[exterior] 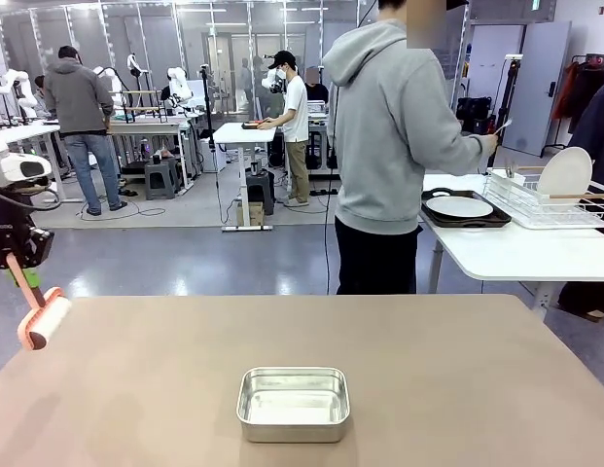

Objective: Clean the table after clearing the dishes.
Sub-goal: Place the Lint Roller back on top of the Airtight Container.

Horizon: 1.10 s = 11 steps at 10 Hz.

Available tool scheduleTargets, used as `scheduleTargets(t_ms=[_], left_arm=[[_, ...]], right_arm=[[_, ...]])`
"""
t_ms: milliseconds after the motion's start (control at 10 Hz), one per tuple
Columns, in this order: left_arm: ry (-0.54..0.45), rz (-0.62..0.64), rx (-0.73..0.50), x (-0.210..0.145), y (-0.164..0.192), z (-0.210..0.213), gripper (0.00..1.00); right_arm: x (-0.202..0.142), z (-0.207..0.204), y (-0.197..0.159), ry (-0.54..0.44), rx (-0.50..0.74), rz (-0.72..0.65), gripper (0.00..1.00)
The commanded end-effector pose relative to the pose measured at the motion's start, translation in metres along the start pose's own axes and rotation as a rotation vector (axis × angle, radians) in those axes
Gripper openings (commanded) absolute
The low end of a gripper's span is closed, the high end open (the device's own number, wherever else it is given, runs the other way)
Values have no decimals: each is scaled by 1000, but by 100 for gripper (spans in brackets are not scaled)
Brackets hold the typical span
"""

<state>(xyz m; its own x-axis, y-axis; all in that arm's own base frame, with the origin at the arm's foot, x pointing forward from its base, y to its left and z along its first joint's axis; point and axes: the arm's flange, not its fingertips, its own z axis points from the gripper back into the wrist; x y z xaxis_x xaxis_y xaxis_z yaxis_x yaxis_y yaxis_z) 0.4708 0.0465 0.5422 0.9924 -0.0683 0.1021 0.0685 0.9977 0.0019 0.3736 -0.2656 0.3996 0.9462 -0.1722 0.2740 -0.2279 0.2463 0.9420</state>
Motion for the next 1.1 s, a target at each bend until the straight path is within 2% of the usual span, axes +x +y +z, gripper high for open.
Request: scheduleTargets(t_ms=[0,200,500,600,800,1000], left_arm=[[-39,-358,74,23,-75,32,21],[-68,-671,115,19,-161,50,21],[-56,-1149,33,-15,-271,37,21],[-65,-1263,-28,-29,-300,33,21],[-30,-1413,-26,-60,-343,26,21],[-15,-1497,-32,-80,-374,16,21]], right_arm=[[-2,0,2,2,7,17,100],[-2,0,2,2,7,17,100],[-2,0,2,2,7,17,100],[-2,0,2,2,7,17,100],[-2,0,2,2,7,17,100],[-2,0,2,2,7,17,100]])
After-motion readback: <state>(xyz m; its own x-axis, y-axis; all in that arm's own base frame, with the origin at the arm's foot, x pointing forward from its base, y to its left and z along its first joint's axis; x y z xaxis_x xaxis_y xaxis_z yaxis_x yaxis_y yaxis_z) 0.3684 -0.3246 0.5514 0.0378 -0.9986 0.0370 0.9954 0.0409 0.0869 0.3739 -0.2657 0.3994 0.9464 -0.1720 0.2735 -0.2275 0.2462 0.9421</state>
